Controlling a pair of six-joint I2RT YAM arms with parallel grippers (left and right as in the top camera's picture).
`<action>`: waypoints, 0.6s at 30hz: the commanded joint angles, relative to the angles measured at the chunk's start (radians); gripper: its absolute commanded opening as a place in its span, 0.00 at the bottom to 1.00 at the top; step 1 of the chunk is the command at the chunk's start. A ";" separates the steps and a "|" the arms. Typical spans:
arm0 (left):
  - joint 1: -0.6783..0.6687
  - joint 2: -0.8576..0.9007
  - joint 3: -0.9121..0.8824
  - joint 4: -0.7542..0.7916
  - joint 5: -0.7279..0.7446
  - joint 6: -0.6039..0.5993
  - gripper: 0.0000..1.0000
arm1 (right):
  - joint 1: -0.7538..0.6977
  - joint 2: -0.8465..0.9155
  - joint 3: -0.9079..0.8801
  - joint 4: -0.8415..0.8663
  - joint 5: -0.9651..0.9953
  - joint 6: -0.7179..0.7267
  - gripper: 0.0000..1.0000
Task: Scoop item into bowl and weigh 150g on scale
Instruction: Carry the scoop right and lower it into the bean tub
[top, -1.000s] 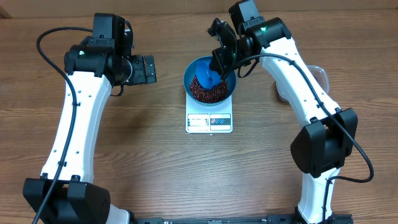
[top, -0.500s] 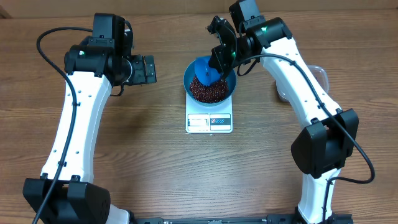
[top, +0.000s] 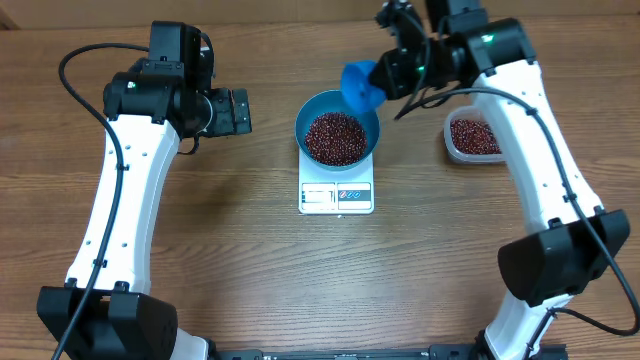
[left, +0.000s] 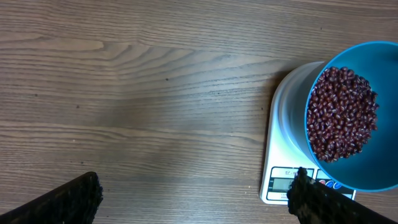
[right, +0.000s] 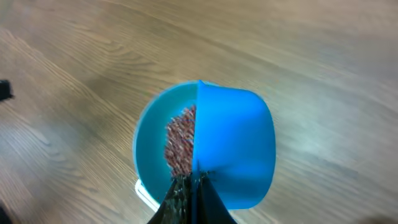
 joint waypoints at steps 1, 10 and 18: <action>-0.001 0.000 0.012 0.003 -0.007 -0.014 0.99 | -0.082 -0.033 0.031 -0.047 -0.031 -0.031 0.04; -0.001 0.000 0.012 0.003 -0.007 -0.014 1.00 | -0.260 -0.033 0.030 -0.150 -0.008 -0.027 0.04; -0.001 0.000 0.012 0.003 -0.007 -0.014 1.00 | -0.393 -0.031 0.029 -0.278 0.182 -0.007 0.04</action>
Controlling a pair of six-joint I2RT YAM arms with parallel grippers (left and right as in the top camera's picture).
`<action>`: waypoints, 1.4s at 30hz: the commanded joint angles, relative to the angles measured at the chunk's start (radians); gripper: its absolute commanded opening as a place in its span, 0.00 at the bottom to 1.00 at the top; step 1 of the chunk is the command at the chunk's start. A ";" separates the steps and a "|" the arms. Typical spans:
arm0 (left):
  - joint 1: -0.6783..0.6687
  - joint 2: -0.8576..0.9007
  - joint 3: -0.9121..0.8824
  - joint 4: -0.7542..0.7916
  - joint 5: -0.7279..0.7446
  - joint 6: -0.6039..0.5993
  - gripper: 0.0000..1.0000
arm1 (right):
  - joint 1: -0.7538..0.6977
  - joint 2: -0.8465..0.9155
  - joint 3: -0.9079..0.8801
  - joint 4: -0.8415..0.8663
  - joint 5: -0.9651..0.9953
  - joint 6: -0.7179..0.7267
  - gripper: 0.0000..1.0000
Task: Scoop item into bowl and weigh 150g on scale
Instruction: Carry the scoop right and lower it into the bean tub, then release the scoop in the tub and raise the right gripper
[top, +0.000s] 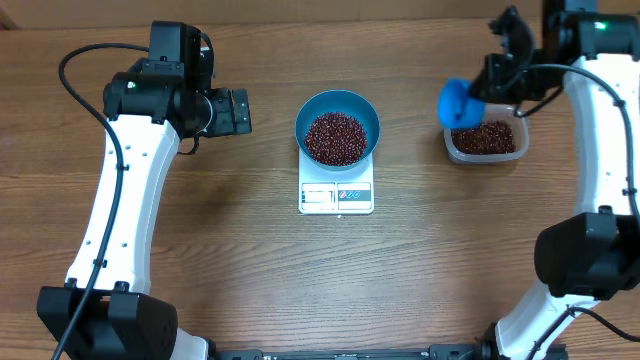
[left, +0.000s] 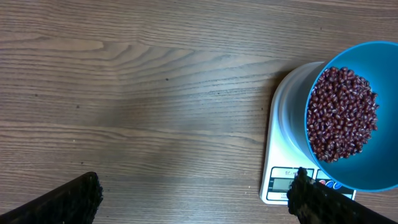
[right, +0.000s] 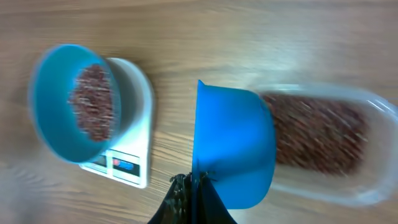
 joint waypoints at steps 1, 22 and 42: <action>-0.001 0.000 0.012 0.003 -0.007 -0.014 1.00 | -0.044 -0.027 0.028 -0.027 0.150 0.019 0.04; -0.001 0.000 0.012 0.003 -0.007 -0.014 1.00 | -0.026 -0.023 -0.169 0.095 0.396 0.088 0.04; -0.001 0.000 0.012 0.003 -0.007 -0.014 1.00 | 0.021 -0.023 -0.263 0.242 0.425 0.087 0.06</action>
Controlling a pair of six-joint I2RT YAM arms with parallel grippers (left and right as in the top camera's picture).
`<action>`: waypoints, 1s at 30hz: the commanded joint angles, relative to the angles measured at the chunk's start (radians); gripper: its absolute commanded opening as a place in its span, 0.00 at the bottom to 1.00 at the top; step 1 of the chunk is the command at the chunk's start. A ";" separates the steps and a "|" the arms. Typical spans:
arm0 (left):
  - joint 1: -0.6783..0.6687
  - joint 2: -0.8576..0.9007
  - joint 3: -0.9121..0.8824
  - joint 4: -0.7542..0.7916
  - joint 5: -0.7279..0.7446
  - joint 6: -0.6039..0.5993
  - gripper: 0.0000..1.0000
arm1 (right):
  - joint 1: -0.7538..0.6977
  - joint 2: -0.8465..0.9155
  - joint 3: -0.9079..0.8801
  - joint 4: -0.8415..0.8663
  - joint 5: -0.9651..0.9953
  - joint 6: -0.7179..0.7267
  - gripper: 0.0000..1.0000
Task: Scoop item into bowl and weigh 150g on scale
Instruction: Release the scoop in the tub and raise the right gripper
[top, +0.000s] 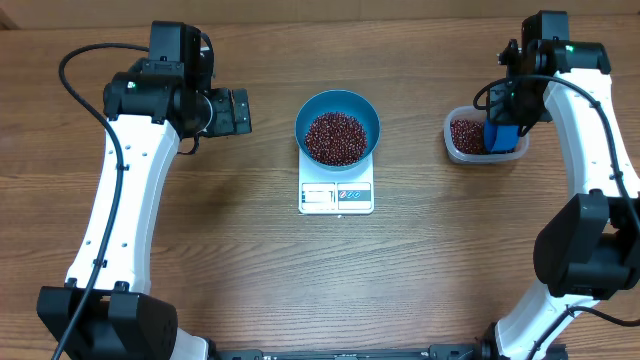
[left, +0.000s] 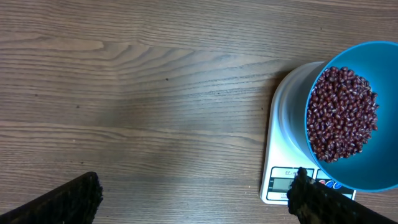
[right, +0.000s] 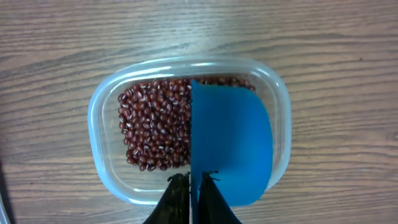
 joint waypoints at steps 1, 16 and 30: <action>-0.001 0.000 0.012 0.003 -0.007 -0.014 1.00 | 0.000 -0.023 -0.003 0.013 0.009 0.005 0.04; -0.001 0.000 0.012 0.003 -0.007 -0.014 1.00 | 0.000 -0.023 -0.003 0.016 0.010 0.005 0.73; -0.001 0.000 0.012 0.003 -0.007 -0.014 1.00 | -0.004 -0.023 0.002 0.109 0.028 0.032 1.00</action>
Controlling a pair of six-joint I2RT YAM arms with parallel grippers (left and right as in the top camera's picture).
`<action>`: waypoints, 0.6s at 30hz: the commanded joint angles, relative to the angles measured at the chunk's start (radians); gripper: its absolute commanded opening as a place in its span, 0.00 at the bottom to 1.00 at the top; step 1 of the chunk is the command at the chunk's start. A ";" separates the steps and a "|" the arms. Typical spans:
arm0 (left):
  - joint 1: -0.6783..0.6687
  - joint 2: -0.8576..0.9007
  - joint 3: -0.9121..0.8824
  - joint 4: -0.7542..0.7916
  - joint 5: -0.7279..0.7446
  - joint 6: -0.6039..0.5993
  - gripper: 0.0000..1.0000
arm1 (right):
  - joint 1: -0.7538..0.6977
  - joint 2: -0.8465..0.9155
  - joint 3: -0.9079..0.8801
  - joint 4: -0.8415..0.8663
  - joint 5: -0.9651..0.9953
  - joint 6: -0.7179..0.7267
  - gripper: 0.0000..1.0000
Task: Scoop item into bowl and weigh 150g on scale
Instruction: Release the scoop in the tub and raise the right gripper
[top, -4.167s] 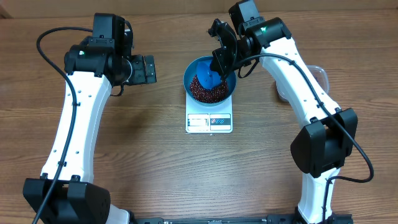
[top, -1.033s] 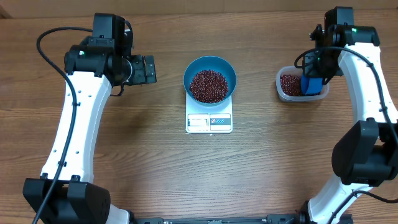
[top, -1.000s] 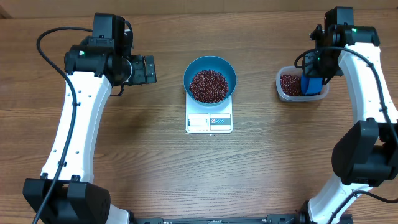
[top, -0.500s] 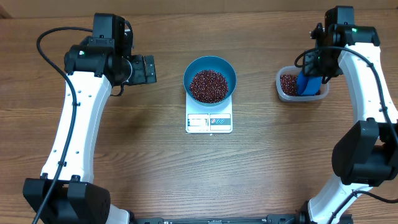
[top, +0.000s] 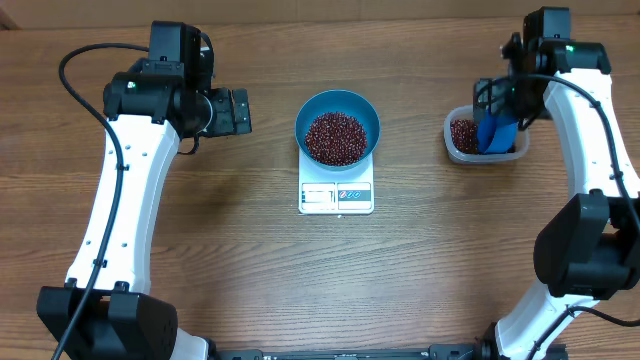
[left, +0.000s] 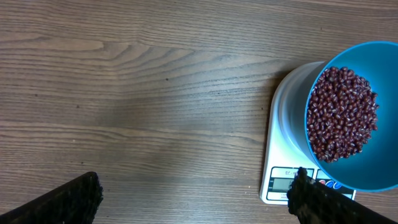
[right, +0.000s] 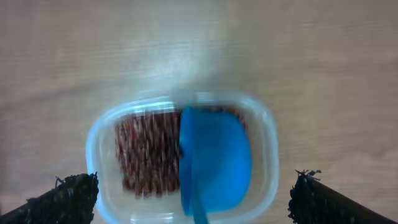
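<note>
A blue bowl (top: 337, 125) of red beans sits on the white scale (top: 336, 196); the left wrist view shows the bowl (left: 348, 124) and the scale (left: 283, 180) too. The blue scoop (right: 214, 158) lies in the clear bean container (right: 93, 143), also seen from overhead as the scoop (top: 494, 133) in the container (top: 455, 150). My right gripper (right: 196, 186) hangs open above it, its fingers wide apart and off the handle. My left gripper (left: 196, 202) is open and empty over bare table left of the scale.
The wooden table (top: 250, 260) carries only the scale with its bowl and the bean container at the right. The left arm (top: 130, 180) reaches in from the left, the right arm (top: 580, 150) along the right edge.
My right gripper was shut on the scoop's handle inside the container; now it is open and the scoop lies loose in the container. The left arm has not moved.
First my right gripper held the scoop tipped over the bean-filled bowl on the scale. Then it held the scoop beside the container at the right. Then the scoop sat in the container, still gripped. Now it is let go there.
</note>
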 joint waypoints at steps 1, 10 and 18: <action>-0.001 0.000 0.012 0.003 -0.007 -0.014 1.00 | -0.003 -0.023 0.028 0.091 0.011 0.022 1.00; -0.001 0.000 0.012 0.003 -0.007 -0.014 1.00 | -0.074 -0.023 0.072 0.149 0.056 0.178 1.00; -0.001 0.000 0.012 0.084 -0.006 -0.033 1.00 | -0.097 -0.023 0.072 0.121 0.056 0.177 1.00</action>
